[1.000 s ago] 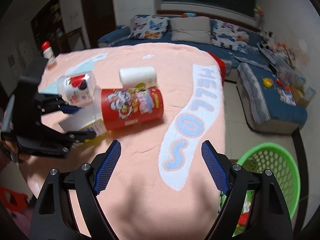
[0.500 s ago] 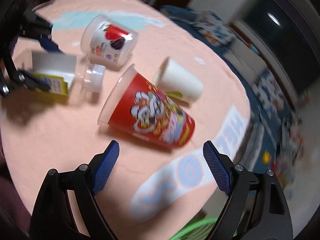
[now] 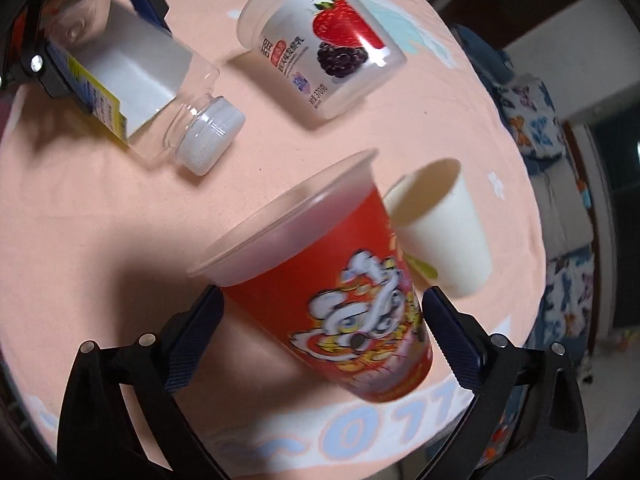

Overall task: Collect trash
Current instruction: 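Grasp the red printed cup with the right gripper while the left gripper holds the bottle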

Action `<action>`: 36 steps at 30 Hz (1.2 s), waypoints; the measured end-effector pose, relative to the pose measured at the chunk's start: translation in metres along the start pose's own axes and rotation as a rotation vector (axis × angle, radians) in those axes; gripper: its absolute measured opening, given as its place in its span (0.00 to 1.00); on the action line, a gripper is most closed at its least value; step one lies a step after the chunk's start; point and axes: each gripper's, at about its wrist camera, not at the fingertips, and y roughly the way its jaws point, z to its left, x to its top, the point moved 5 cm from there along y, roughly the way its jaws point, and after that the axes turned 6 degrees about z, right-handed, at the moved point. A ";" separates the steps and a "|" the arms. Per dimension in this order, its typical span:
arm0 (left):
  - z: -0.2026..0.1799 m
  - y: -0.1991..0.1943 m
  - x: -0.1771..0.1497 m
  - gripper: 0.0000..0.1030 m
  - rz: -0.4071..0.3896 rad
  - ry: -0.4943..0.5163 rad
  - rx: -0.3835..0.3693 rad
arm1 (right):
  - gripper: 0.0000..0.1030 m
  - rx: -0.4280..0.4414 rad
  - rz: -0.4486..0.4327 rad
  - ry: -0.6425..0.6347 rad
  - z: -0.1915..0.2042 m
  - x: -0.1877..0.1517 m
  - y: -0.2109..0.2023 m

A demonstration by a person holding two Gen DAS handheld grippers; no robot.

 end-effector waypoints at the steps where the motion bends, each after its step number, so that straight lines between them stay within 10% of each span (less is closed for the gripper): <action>1: 0.001 0.000 0.000 0.54 -0.002 -0.003 -0.003 | 0.96 -0.002 -0.002 0.002 -0.001 0.004 0.002; 14: 0.004 0.002 -0.008 0.54 0.015 -0.045 -0.043 | 0.81 -0.039 -0.024 0.105 -0.018 0.015 0.010; 21: 0.009 -0.001 -0.006 0.71 0.007 -0.068 -0.056 | 0.74 0.007 -0.018 0.250 -0.014 0.011 0.002; 36: 0.008 0.018 -0.007 0.55 0.056 -0.082 -0.074 | 0.70 0.151 -0.035 0.597 0.019 0.001 -0.021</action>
